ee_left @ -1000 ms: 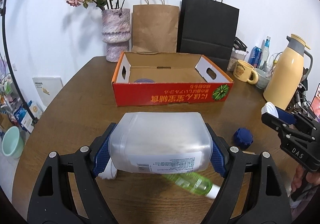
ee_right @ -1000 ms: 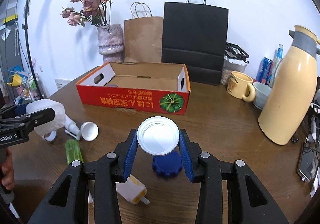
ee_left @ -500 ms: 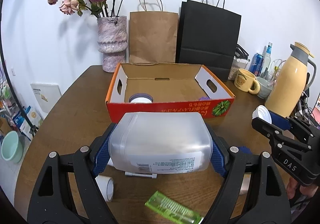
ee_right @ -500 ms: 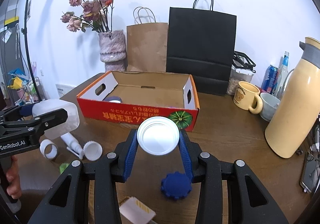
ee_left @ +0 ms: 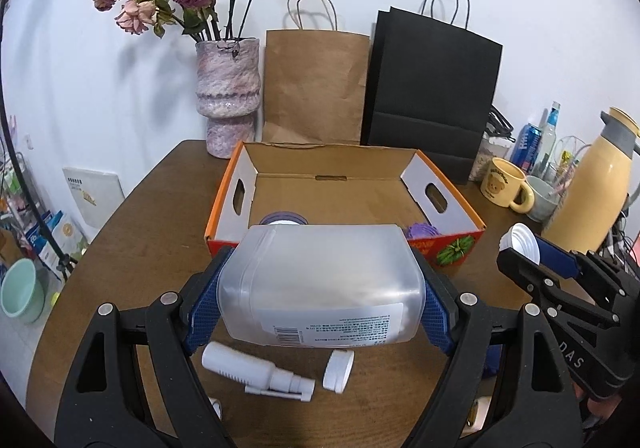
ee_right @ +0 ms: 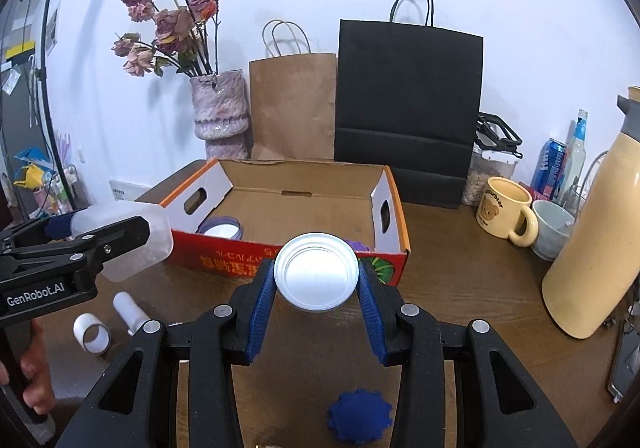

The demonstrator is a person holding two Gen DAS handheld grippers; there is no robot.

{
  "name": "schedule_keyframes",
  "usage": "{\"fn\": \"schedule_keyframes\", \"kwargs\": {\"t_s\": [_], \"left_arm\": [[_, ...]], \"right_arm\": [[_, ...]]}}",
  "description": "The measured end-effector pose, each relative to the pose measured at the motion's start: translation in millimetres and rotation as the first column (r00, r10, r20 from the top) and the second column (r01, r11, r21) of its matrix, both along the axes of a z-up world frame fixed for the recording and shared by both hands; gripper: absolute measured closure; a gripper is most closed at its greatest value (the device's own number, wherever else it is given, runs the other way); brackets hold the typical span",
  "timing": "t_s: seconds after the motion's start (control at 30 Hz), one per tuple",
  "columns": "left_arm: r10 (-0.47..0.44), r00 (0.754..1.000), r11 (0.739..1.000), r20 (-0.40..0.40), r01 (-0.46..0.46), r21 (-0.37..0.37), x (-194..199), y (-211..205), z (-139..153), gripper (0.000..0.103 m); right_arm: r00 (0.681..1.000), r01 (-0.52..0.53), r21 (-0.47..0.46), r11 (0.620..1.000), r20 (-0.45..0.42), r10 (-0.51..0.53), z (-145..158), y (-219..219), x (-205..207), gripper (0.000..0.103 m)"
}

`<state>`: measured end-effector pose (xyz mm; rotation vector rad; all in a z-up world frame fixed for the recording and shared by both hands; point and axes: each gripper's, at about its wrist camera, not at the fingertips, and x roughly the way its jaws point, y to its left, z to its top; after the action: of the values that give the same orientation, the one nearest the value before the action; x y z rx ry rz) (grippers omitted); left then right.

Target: Organize rigid objects

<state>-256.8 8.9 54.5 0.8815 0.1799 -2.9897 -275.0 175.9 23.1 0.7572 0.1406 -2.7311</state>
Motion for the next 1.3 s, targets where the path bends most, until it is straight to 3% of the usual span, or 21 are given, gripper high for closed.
{"fn": "schedule_keyframes", "kwargs": {"t_s": [0.73, 1.3], "left_arm": [[0.072, 0.997, 0.997, 0.007, -0.072, -0.016, -58, -6, -9, 0.024], [0.124, 0.992, 0.991, 0.016, -0.123, -0.049, -102, -17, -14, 0.024]], "right_arm": [[1.0, -0.003, -0.032, 0.999, 0.03, 0.004, -2, -9, -70, 0.058], [0.998, -0.044, 0.012, 0.999, 0.038, 0.044, -3, -28, -119, 0.058]]}}
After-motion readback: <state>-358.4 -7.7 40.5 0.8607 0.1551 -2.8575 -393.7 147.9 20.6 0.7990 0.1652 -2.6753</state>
